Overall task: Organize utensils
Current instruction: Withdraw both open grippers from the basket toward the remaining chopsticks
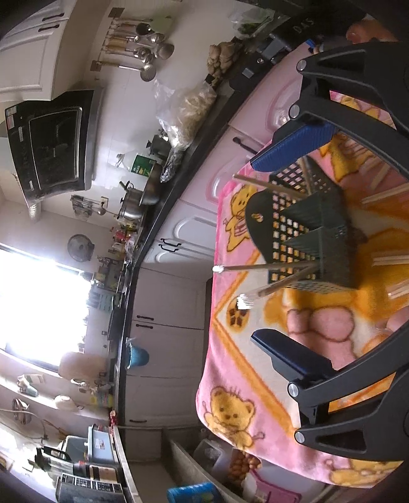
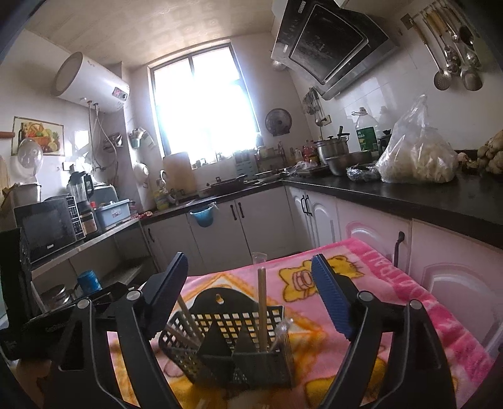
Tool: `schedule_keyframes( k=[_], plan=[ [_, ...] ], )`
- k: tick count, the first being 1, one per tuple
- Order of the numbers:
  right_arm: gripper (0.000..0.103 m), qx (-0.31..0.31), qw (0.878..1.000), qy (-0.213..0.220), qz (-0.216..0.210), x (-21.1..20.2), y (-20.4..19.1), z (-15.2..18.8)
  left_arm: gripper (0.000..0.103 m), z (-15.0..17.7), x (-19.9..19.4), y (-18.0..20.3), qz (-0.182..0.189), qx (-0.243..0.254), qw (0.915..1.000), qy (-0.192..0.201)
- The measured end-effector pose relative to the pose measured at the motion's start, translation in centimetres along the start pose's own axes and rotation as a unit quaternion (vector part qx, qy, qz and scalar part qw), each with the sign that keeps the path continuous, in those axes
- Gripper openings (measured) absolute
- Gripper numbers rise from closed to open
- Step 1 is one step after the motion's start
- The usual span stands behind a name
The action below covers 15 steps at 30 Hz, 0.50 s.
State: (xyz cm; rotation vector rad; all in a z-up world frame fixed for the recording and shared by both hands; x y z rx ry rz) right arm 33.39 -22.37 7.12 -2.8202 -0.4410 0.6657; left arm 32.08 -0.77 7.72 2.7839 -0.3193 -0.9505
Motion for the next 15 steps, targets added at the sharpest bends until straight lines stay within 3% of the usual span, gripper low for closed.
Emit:
schedule_keyframes(
  k=[15],
  plan=[
    [0.078, -0.035, 0.999, -0.019, -0.011, -4.5, -0.6, 2.4, 0.091, 2.9, -2.8, 1.0, 0.009, -0.003, 0.9999, -0.008]
  ],
)
Point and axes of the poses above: each gripper's, at about its wrist camera, not at the fingertips, and x roughly the way its jaws point, y to its right, z to its underside, the point moved 5 cm from there along x, roughly the way its jaws point, and after that the axes turned 14 degrees about -y, right-handed, at the moved point
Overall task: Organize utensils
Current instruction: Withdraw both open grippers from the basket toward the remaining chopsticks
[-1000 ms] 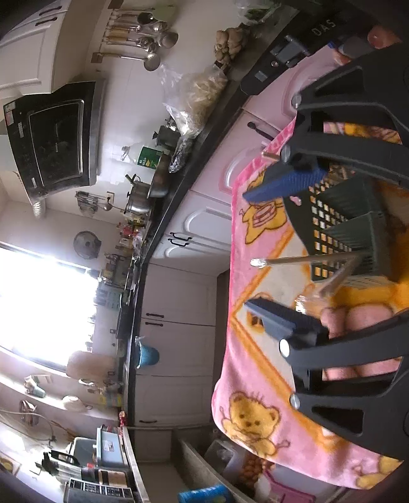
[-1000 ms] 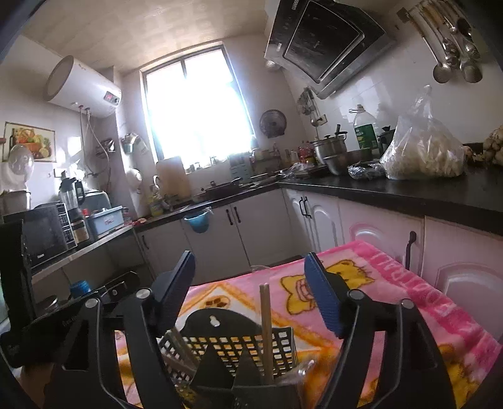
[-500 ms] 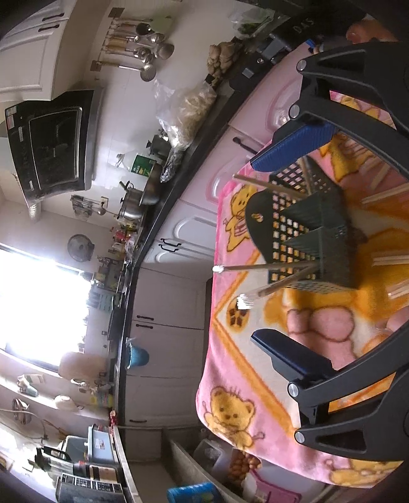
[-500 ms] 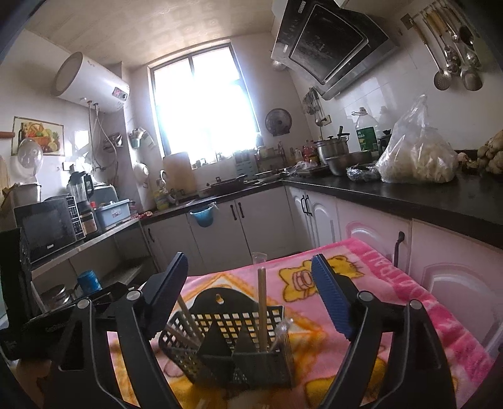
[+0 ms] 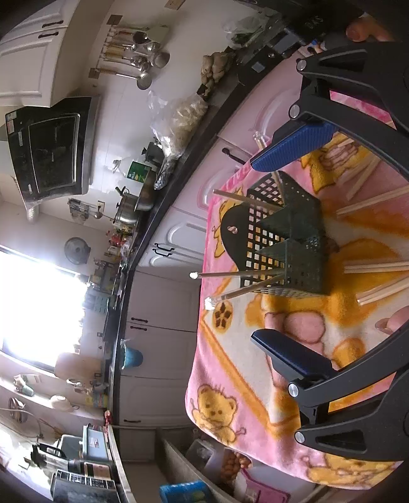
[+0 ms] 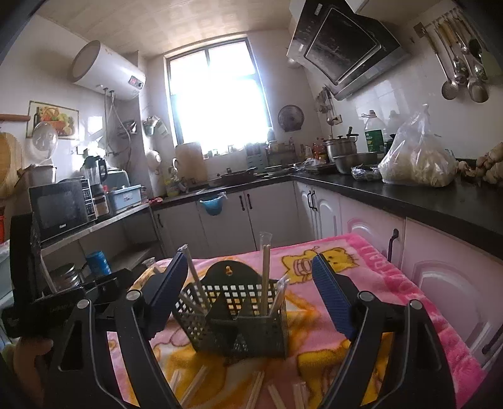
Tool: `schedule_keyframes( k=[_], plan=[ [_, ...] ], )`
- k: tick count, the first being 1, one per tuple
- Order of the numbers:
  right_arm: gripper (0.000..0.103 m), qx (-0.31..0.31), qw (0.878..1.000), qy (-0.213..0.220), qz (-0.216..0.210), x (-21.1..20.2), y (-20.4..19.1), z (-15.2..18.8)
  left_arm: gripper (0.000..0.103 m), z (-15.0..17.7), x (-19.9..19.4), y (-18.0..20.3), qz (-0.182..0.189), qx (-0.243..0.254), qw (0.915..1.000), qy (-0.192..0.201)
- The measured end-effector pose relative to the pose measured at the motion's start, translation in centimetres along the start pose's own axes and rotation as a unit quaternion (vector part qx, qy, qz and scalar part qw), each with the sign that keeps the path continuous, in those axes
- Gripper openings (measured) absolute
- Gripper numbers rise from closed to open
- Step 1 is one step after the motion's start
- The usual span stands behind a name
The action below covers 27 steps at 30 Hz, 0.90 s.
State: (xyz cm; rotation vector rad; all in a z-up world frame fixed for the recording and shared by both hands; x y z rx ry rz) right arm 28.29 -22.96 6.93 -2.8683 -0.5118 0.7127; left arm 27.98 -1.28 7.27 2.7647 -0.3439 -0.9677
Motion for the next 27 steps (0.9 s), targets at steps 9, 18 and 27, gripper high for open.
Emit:
schedule_keyframes(
  k=[9, 18, 27],
  plan=[
    [0.078, -0.014, 1.000, -0.022, -0.001, -1.1, -0.5, 2.2, 0.091, 1.6, -1.0, 0.8, -0.003, 0.010, 0.9999, -0.004],
    [0.078, -0.028, 0.998, -0.052, -0.004, -1.3, -0.5, 4.5, 0.091, 3.4, -1.2, 0.6, -0.006, 0.009, 0.9998, -0.019],
    [0.078, -0.053, 0.995, -0.089, -0.005, -1.3, -0.7, 6.7, 0.091, 5.4, -1.1, 0.0, -0.008, 0.002, 0.9993, -0.036]
  ],
)
Point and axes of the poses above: each gripper's, at about its wrist camera, not at the fingertips, and x roughly the way its jaws point, y to its right, z to its underside, the point moved 5 cm from there along x, roughly the way its jaws point, and after that the axes turned 14 degrees about -y, right-handed, at the moved point
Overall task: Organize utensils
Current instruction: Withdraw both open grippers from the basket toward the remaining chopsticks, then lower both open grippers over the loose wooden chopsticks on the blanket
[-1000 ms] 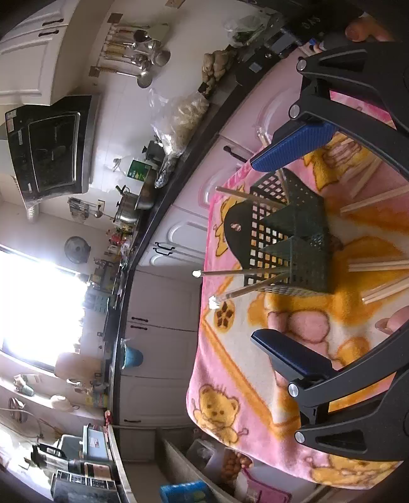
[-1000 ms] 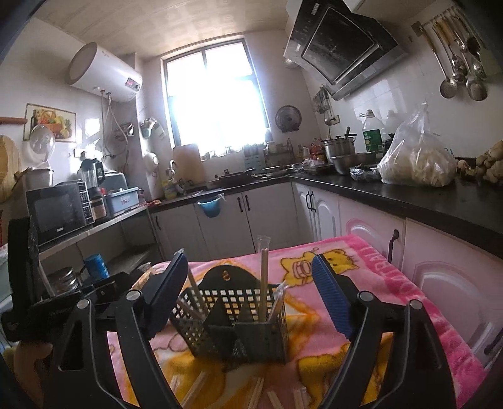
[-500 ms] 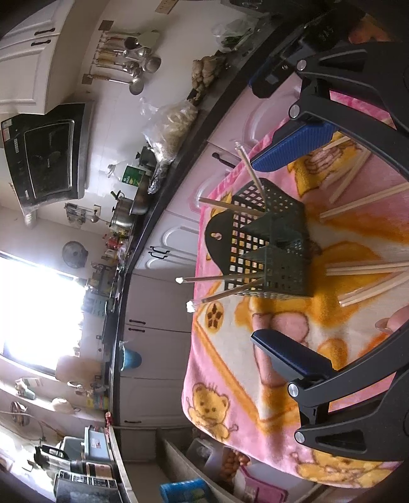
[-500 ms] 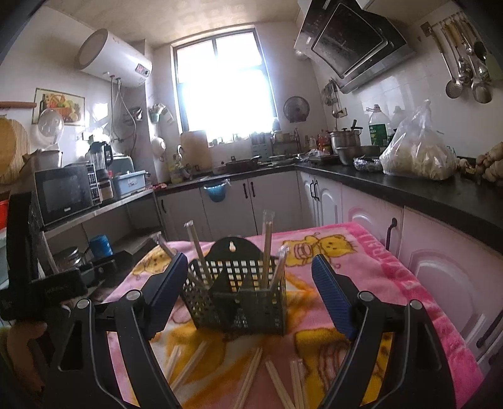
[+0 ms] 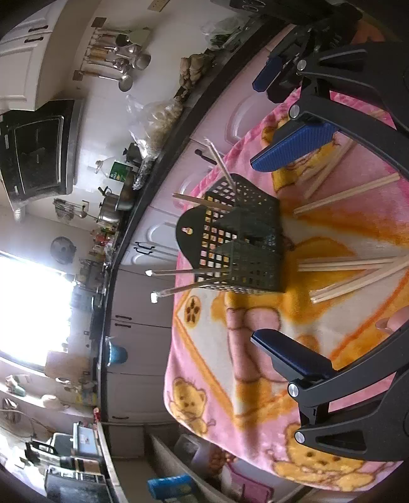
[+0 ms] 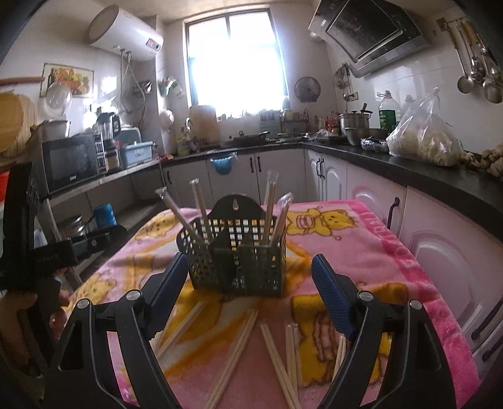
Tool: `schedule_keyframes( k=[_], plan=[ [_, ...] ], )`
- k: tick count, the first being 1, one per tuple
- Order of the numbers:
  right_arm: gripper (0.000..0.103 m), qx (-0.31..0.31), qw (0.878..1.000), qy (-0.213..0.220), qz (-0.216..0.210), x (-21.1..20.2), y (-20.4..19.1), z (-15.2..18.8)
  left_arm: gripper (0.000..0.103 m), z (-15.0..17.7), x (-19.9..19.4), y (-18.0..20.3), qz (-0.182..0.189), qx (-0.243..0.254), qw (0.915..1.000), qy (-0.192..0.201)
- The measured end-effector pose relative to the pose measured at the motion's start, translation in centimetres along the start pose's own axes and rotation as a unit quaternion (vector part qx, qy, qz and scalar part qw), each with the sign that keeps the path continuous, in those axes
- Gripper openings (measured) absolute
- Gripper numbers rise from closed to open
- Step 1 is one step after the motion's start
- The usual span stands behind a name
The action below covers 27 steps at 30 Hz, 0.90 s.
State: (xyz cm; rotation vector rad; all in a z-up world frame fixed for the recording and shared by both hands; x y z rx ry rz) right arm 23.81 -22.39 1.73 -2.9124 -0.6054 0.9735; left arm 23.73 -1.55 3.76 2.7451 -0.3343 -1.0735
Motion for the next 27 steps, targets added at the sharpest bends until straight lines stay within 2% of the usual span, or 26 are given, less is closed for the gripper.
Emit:
schedule_keyframes(
  k=[11, 27],
  plan=[
    [0.078, -0.032, 0.998, -0.046, -0.003, 0.5, -0.5, 2.5, 0.091, 2.4, 1.1, -0.2, -0.002, -0.004, 0.9995, -0.031],
    [0.076, -0.070, 0.990, -0.125, 0.007, 3.6, -0.4, 5.8, 0.091, 6.6, 5.1, -1.1, -0.007, -0.007, 0.9944, -0.106]
  ],
)
Point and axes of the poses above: each gripper's, at about its wrist camera, not at the fingertips, and x roughly the way its jaws point, y to its right, z to its underside, the point moved 5 cm from there along x, roughly the way its jaws point, and after that the axes turned 14 degrees about -y, right-handed, at the moved point
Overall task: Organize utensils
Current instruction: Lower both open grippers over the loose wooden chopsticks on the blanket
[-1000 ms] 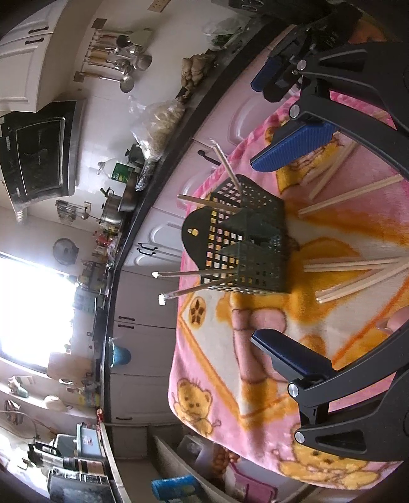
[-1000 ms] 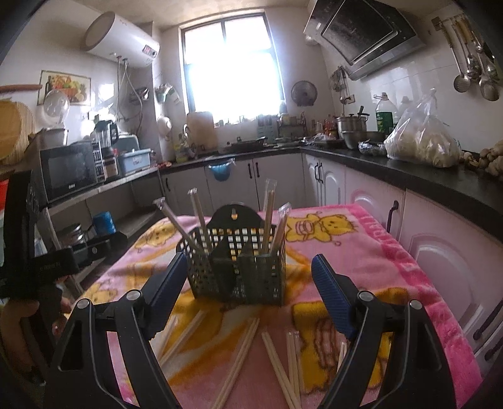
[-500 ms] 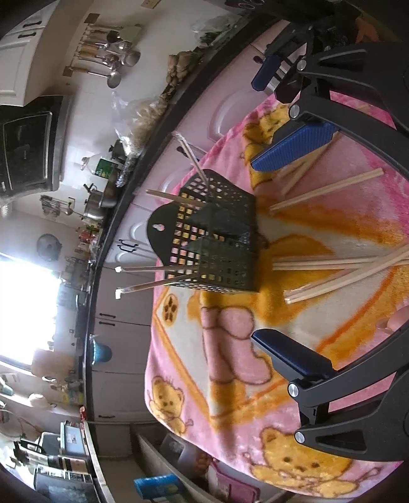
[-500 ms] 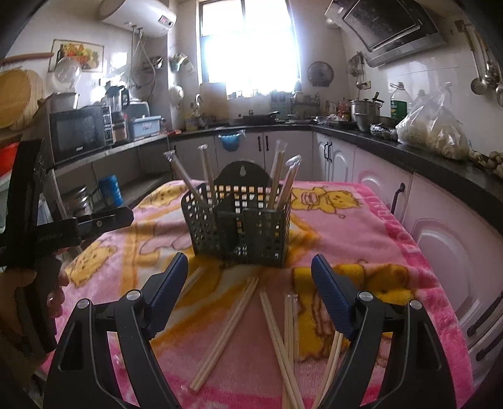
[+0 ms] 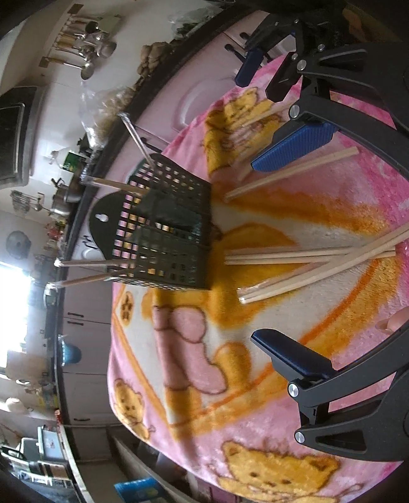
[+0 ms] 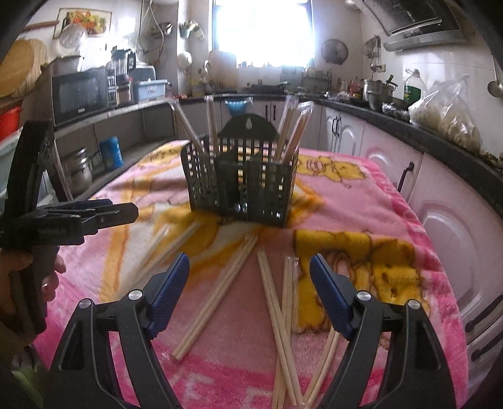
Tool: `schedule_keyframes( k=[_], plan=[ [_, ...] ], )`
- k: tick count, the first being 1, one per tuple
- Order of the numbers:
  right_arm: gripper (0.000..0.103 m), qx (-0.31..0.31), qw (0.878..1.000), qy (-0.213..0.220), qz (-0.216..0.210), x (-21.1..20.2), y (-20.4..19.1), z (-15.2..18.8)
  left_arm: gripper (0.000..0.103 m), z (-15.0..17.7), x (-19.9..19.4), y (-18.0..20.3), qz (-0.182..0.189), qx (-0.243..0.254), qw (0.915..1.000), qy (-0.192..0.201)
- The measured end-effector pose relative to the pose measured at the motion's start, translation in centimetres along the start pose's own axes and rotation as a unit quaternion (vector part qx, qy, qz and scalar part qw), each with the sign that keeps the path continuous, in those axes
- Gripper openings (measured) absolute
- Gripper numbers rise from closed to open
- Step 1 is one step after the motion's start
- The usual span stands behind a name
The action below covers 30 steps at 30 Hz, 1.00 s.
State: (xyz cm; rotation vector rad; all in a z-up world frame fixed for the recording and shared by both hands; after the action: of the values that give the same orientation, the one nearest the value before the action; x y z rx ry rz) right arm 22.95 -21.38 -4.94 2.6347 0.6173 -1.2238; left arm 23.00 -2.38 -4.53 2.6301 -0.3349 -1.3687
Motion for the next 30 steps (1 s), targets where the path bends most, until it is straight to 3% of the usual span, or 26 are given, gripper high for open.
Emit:
schedule_keyframes(
  k=[7, 11, 17, 22, 30],
  plan=[
    [0.067, -0.010, 0.999, -0.039, 0.012, 2.4, 0.5, 0.5, 0.091, 0.5, 2.4, -1.3, 0.005, -0.022, 0.9990, -0.038],
    [0.061, -0.018, 0.998, -0.059, 0.016, 3.8, 0.7, 0.4, 0.085, 0.8, 3.5, -2.0, 0.014, -0.035, 0.9977, -0.057],
    [0.053, -0.045, 0.995, -0.085, 0.018, 5.6, 0.1, -0.2, 0.069, 0.9, 5.0, -3.2, 0.028, -0.062, 0.9943, -0.082],
    [0.045, -0.059, 0.993, -0.102, 0.014, 7.0, -0.3, -0.9, 0.048, 0.7, 6.1, -3.9, 0.050, -0.086, 0.9898, -0.102],
    [0.037, -0.053, 0.990, -0.133, 0.016, 9.2, 0.4, -1.8, 0.038, -0.2, 7.2, -4.7, 0.066, -0.103, 0.9852, -0.120]
  ],
)
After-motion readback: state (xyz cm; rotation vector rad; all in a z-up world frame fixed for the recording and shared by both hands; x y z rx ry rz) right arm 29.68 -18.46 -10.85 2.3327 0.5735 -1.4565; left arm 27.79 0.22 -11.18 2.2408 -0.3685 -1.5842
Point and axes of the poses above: each gripper's, at about its wrist camera, not at the fingertips, and x roughly the way its jaws point, y to its right, z to its underside, the point moved 5 cm from there along x, roughly the way its jaws point, and after that the axes turned 14 degrees about -y, right-handed, at the moved point
